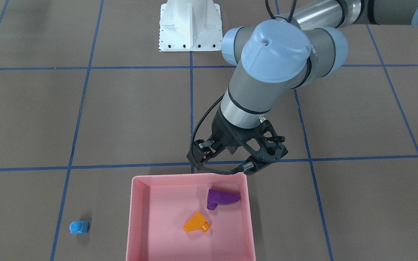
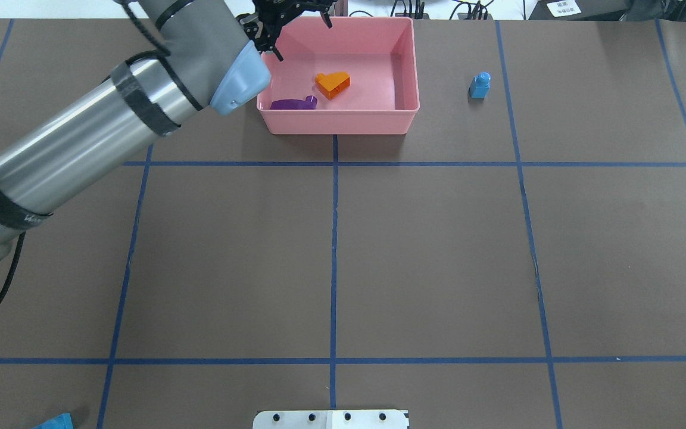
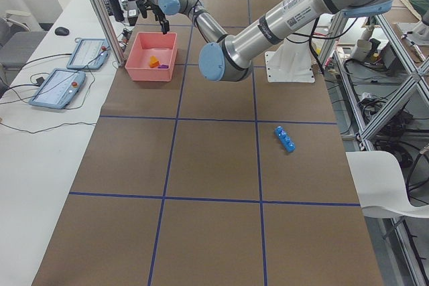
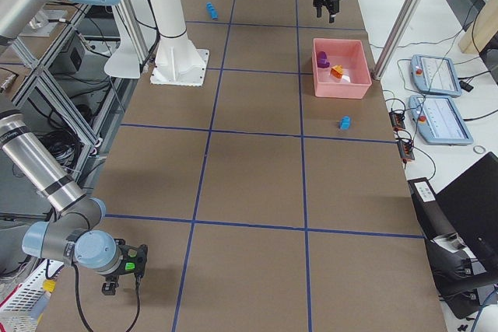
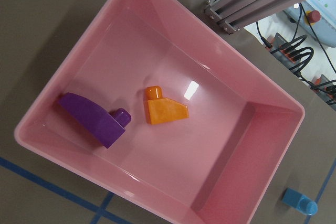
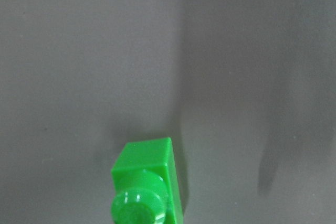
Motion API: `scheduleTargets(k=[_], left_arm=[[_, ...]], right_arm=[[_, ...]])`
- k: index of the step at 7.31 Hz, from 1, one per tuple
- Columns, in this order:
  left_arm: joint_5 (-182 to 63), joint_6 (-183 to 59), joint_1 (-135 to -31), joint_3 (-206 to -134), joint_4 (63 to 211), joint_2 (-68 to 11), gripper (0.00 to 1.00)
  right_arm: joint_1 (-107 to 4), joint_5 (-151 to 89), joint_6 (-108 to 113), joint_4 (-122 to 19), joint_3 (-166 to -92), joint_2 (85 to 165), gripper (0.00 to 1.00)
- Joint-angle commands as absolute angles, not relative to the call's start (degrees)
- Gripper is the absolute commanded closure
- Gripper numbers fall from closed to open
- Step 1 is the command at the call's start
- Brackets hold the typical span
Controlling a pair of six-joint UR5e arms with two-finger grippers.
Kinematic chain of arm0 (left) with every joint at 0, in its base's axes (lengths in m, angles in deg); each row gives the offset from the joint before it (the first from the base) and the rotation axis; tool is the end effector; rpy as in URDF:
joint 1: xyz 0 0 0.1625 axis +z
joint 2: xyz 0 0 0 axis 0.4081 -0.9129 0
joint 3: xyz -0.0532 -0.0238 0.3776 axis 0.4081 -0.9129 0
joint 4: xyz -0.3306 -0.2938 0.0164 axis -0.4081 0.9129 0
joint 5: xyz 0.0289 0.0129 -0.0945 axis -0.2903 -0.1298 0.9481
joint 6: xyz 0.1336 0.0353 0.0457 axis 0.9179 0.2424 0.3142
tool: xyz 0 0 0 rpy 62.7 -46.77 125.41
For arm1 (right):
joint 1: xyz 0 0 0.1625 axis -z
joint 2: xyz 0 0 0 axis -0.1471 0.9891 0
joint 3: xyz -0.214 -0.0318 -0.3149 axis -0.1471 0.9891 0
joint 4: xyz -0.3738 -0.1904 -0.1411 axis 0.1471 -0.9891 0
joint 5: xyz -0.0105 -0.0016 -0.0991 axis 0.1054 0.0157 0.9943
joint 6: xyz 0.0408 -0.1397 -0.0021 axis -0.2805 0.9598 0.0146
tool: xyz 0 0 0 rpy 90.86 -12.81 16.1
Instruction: Put all blocks into box
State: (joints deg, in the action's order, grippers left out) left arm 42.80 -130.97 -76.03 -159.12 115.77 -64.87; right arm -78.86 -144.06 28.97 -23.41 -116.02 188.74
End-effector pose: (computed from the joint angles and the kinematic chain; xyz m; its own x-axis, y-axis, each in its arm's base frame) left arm 0.4310 -0.6349 0.0688 0.4254 -0.3978 -0.8129 0.3404 0.9026 -0.2636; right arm 0.0251 -0.0685 0.8983 0.6799 -0.0525 0.7314 0.1675 0.9822 -0.0852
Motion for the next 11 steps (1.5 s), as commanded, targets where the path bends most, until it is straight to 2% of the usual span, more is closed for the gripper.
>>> scheduleTargets(k=[1,3,4,5,6,7,9,11], left_arm=[[42.7,-118.2,-75.8,-179.5,111.7,-45.4,0.0],[42.5,-116.2,-75.9,-184.4,111.7,-39.3,0.0],[42.4,-115.6,-75.5,-186.3,111.7,-35.4,0.0],[42.3,-109.3,-75.1,-189.1,111.7,-30.6,0.0],[42.3,-103.8,-74.3,-192.7,111.7,-25.8,0.0],[42.2,-97.7,-72.2,-196.1,111.7,-19.6,0.0],[42.0,-88.4,-69.1,-198.9,112.3,-10.6,0.0],[35.7,-84.7,-58.5,-203.2,116.7,-1.8,0.0]], right_arm=[[-78.9,-147.8,25.4,-22.9,-115.5,188.2,0.0],[-78.9,-148.3,23.8,-23.0,-115.3,188.0,0.01],[-78.9,-148.3,23.8,-23.0,-115.3,188.0,0.07],[-78.8,-148.6,23.7,-23.0,-115.3,188.0,0.37],[-78.9,-149.5,23.7,-23.0,-115.3,188.0,0.79],[-78.9,-150.2,24.1,-23.0,-115.3,188.0,1.0],[-78.9,-151.9,24.1,-22.7,-116.4,187.4,1.0],[-79.0,-154.5,17.6,-23.7,-125.1,186.0,1.0]])
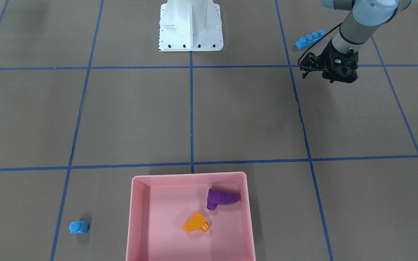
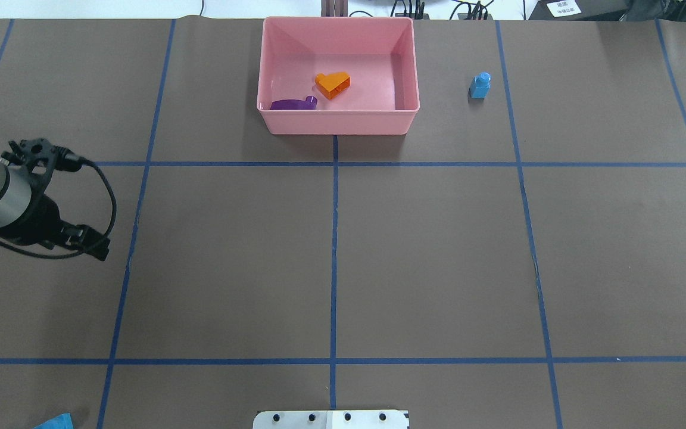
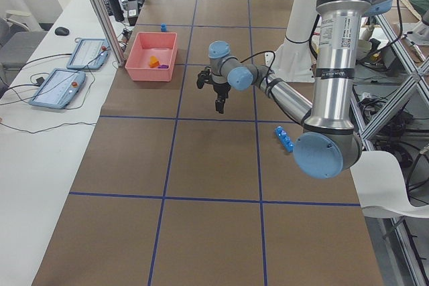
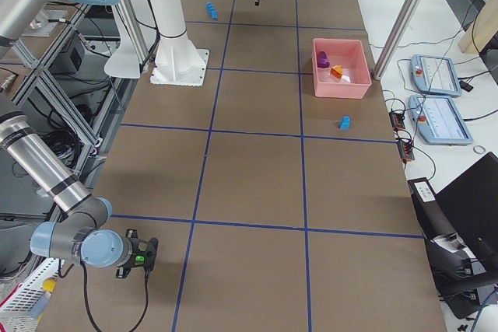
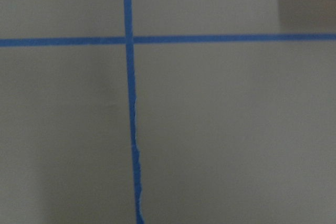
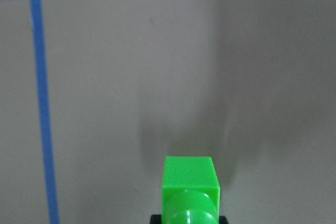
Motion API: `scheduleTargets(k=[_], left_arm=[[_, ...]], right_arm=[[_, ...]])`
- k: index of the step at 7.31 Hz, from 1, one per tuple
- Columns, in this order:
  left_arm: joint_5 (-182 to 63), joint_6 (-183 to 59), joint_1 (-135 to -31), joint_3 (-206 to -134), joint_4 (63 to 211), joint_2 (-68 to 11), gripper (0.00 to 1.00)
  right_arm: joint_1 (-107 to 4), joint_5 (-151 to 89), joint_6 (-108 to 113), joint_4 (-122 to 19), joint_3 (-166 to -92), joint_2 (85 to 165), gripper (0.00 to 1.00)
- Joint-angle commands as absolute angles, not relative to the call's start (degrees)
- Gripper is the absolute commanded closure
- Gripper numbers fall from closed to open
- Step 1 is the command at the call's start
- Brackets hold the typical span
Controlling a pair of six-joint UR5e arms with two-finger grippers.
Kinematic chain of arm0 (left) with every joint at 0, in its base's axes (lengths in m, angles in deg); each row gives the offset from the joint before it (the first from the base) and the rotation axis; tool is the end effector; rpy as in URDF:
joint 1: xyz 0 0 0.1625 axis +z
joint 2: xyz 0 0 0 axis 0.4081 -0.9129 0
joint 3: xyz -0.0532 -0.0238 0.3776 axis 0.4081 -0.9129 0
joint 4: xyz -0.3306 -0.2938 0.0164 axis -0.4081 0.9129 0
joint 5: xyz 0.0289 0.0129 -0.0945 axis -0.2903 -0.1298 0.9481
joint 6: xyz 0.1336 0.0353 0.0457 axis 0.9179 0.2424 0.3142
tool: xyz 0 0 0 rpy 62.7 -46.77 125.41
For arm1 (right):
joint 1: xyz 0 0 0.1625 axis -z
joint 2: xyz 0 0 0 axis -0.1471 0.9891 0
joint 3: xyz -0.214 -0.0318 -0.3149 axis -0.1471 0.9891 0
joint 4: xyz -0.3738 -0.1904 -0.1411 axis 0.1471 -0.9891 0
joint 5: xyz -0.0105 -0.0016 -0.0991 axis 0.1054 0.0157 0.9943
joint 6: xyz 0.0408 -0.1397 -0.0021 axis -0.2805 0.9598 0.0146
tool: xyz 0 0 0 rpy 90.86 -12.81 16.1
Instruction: Put all blocks into box
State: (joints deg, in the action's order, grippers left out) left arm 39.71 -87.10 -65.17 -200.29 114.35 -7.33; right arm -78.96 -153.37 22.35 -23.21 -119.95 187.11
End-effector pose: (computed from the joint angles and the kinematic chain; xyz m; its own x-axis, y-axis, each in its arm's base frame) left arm 0.3447 -0.3783 0.3837 0.6726 0.2868 -0.6822 -0.2573 0.9550 0.1477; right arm 0.0080 -0.1209 0.8531 0.5663 0.0072 0.8241 0.0792 0.9949 -0.0631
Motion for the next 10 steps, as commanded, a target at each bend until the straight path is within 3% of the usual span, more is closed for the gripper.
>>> scheduleTargets(k=[1,4,7,10], left_arm=[[34.1,-84.9,-52.0,-204.6,116.5,-1.3,0.0],[27.0,-86.5,-39.9,-209.0,119.5,5.0,0.07],[26.9,-74.8,-37.8,-209.2,119.9,9.0,0.09],[26.8,-72.9,-33.4,-207.3,126.0,13.8,0.09]], right_arm=[[-78.6,-154.5,8.4,-23.7,-128.7,181.9,1.0],[-73.4,-154.8,-14.0,-30.0,-132.6,161.1,1.0],[-68.6,-154.0,-24.9,-53.8,-134.4,134.8,1.0],[-56.2,-147.7,-42.1,-57.1,-129.3,116.2,1.0]])
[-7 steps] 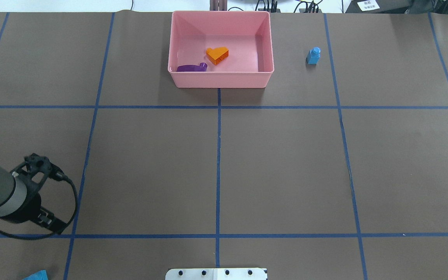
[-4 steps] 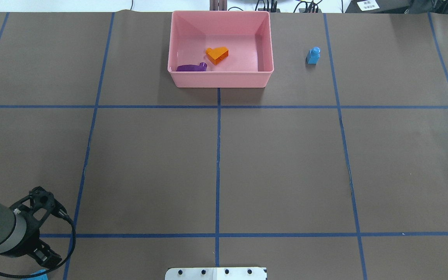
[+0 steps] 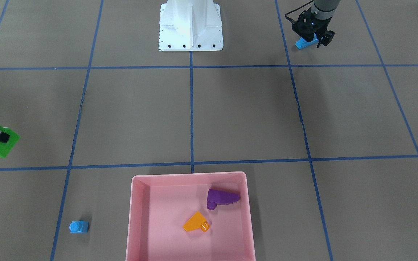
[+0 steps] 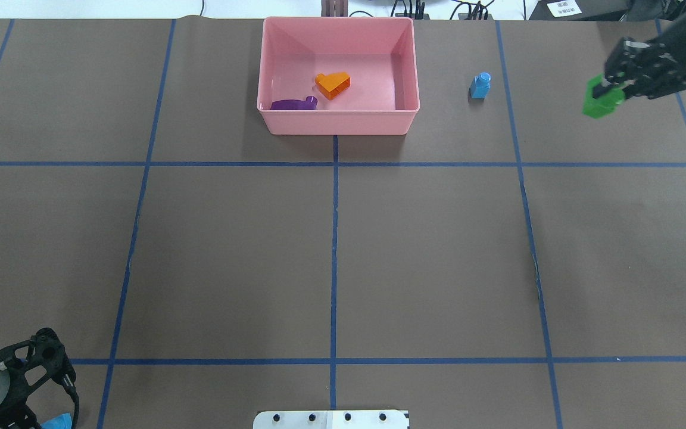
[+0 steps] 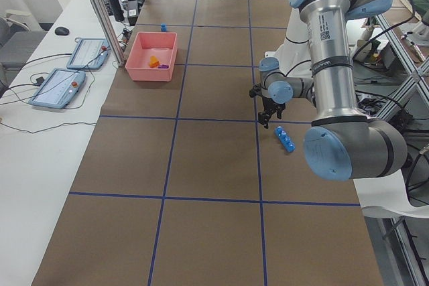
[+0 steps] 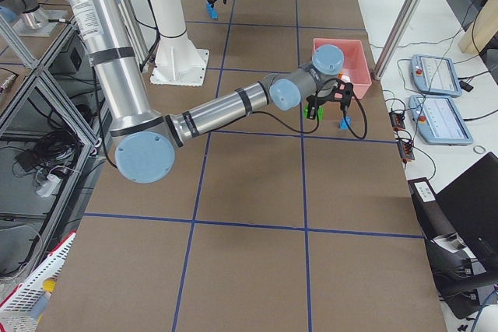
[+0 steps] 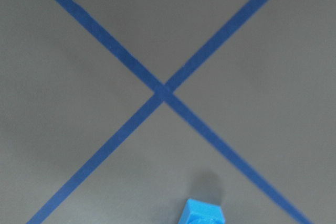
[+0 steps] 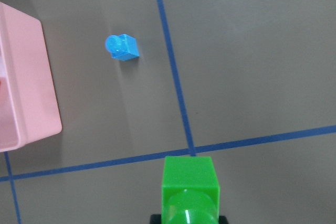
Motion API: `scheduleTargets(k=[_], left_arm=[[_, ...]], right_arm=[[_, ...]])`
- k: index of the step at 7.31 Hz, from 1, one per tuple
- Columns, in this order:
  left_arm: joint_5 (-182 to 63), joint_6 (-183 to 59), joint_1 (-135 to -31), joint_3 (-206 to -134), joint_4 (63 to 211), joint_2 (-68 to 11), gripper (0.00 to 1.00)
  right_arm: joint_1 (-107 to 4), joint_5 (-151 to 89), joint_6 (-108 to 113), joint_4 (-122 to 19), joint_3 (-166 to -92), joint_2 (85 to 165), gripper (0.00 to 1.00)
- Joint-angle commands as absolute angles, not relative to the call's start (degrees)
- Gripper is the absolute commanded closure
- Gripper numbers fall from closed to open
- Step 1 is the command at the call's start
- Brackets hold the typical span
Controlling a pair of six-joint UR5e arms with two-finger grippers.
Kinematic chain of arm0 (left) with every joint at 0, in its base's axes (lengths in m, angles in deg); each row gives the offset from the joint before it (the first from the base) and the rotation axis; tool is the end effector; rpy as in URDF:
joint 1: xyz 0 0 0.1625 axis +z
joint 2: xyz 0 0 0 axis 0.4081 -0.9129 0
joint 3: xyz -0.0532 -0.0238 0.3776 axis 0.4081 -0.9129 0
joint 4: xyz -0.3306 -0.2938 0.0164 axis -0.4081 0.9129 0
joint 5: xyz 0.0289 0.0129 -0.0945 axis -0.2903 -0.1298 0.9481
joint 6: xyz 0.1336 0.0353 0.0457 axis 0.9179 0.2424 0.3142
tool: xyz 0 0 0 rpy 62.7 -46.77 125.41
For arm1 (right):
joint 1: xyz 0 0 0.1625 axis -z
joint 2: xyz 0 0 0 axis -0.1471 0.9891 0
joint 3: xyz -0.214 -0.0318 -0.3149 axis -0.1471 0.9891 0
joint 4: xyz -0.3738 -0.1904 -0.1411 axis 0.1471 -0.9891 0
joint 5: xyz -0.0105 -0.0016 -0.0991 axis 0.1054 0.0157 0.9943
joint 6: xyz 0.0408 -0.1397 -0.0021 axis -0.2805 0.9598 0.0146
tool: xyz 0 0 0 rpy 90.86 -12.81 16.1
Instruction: Put all blocks into box
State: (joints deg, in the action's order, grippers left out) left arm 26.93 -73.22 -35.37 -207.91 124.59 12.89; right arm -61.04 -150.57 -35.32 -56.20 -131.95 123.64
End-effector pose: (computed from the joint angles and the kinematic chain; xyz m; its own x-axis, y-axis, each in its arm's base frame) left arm 0.3934 -0.1683 0.4595 0.3944 0.7921 -0.4658 -0.7421 0.5735 0.3470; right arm -0.2105 -0.6131 0.3328 0.4661 0.2343 0.8531 -0.1619 0.9706 -0.1781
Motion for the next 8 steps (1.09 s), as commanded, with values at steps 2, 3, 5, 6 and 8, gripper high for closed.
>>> scheduleTargets(k=[2,3,5,6,8], left_arm=[[26.9,-73.2,-31.6,-205.6,126.0,12.9,0.09],[26.8,-73.2,-31.4,-205.5,126.0,12.7,0.09],[26.3,-73.3,-30.2,-204.2,126.0,11.2,0.1],[26.3,-73.3,-30.1,-203.7,126.0,11.1,0.13],[25.9,-73.3,-29.5,-203.4,125.9,11.1,0.23]], right_arm=[[-50.4,-141.9,-49.6,-57.1,-119.9,104.5,1.0],[-48.3,-140.1,-51.9,-57.0,-116.0,100.2,1.0],[-44.5,-133.9,-54.1,-56.2,-108.6,94.2,1.0],[-43.8,-133.4,-54.1,-55.7,-104.4,91.3,1.0],[-43.3,-132.6,-54.2,-53.5,-101.8,90.5,1.0]])
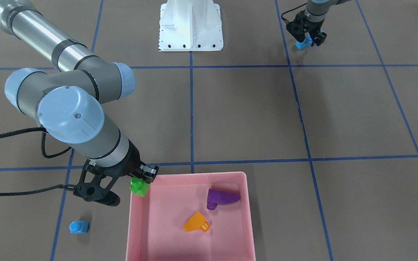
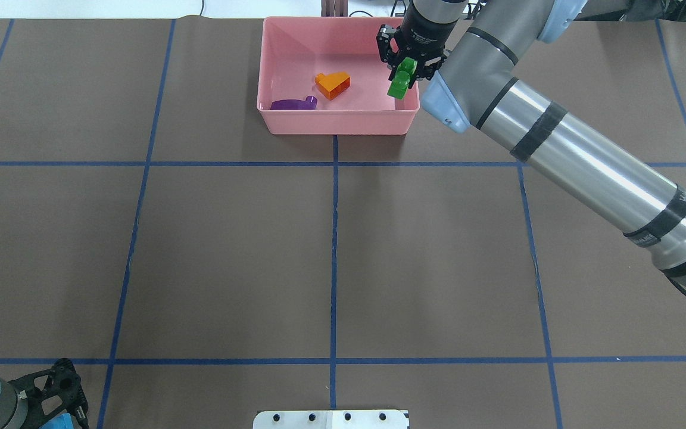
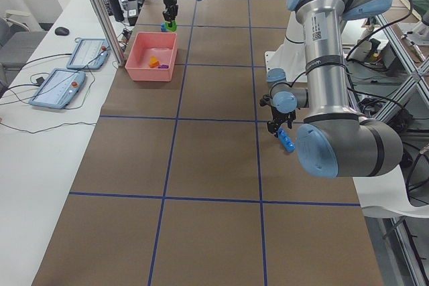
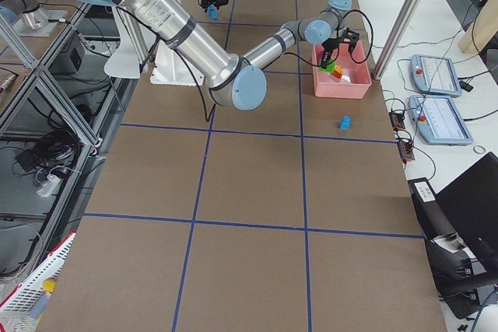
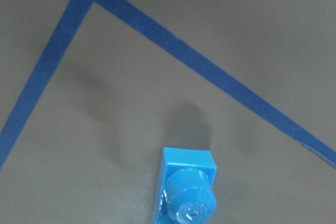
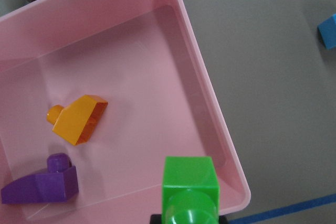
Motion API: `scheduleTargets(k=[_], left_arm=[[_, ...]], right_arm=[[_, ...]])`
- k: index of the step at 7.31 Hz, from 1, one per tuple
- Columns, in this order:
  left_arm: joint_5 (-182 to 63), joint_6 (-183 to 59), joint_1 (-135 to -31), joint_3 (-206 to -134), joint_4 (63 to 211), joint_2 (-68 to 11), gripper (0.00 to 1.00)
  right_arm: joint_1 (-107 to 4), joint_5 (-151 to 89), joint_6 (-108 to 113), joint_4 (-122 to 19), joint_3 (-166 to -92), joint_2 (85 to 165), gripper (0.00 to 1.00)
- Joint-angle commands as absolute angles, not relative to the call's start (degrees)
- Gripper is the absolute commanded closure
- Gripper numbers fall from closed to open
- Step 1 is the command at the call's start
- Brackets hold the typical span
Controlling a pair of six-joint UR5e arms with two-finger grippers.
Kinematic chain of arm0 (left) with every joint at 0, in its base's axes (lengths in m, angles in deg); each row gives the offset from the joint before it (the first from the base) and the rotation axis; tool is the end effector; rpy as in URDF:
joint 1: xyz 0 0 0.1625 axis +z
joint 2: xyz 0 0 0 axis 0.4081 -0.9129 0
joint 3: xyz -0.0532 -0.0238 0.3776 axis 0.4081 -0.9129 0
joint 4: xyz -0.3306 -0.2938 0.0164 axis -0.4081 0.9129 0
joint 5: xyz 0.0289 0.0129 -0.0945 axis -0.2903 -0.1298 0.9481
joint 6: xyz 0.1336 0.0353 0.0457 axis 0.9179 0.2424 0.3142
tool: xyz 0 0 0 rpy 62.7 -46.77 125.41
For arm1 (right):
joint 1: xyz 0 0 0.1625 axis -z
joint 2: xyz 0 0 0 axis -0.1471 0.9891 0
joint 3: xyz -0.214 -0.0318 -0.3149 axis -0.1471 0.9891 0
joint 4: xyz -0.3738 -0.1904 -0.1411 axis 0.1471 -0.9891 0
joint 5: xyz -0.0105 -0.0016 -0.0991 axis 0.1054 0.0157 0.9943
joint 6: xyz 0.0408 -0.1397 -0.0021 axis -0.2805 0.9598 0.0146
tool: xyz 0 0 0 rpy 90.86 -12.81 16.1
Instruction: Put all blocks into box
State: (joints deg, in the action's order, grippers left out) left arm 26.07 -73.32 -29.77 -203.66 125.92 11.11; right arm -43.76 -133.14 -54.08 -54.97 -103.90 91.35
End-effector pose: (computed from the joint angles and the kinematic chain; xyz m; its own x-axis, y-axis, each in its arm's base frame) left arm 0.4228 -0.1327 0.4848 0.3326 0.8285 -0.4505 -0.7973 0.5021 0.3348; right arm -0.4638 -0.6788 0.1851 0.5594 0.3310 0.7599 -0.2585 0.9407 -0.2195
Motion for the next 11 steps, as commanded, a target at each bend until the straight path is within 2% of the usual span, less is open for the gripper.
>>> scheduleTargets(k=[1,2,4,5,6,7,9,10,11], left_arm=[[25.9,-73.3,-29.4,-203.4,125.9,11.1,0.33],[25.9,-73.4,-29.1,-203.4,125.9,11.1,0.36],[24.9,-73.4,-29.0,-203.4,125.9,11.1,0.54],[24.9,-73.4,-28.8,-203.4,125.9,11.1,0.68],[24.9,-73.4,-28.7,-203.4,125.8,11.2,0.94],[24.9,-73.4,-28.7,-203.4,125.8,11.2,1.0],[25.0,-73.5,-29.8,-204.9,125.7,11.3,1.0],[26.6,-73.5,-31.5,-209.9,125.4,11.6,1.0],[30.0,-73.5,-36.9,-211.6,125.4,10.3,1.0]], right_arm=[[-42.9,-131.7,-54.2,-52.7,-99.5,89.1,1.0],[-42.7,-131.4,-54.3,-52.1,-96.7,87.1,1.0],[-42.0,-129.3,-57.0,-46.1,-91.2,85.2,1.0],[-42.0,-128.9,-57.2,-45.5,-90.0,84.8,1.0],[-41.3,-127.6,-57.3,-44.8,-88.6,84.1,1.0],[-40.9,-127.2,-57.2,-44.7,-88.8,84.2,0.01],[-42.5,-127.9,-57.2,-44.7,-90.5,84.3,0.0],[-45.0,-131.8,-56.8,-45.2,-94.7,86.9,0.0],[-47.9,-134.6,-55.8,-45.1,-97.5,90.7,0.0]])
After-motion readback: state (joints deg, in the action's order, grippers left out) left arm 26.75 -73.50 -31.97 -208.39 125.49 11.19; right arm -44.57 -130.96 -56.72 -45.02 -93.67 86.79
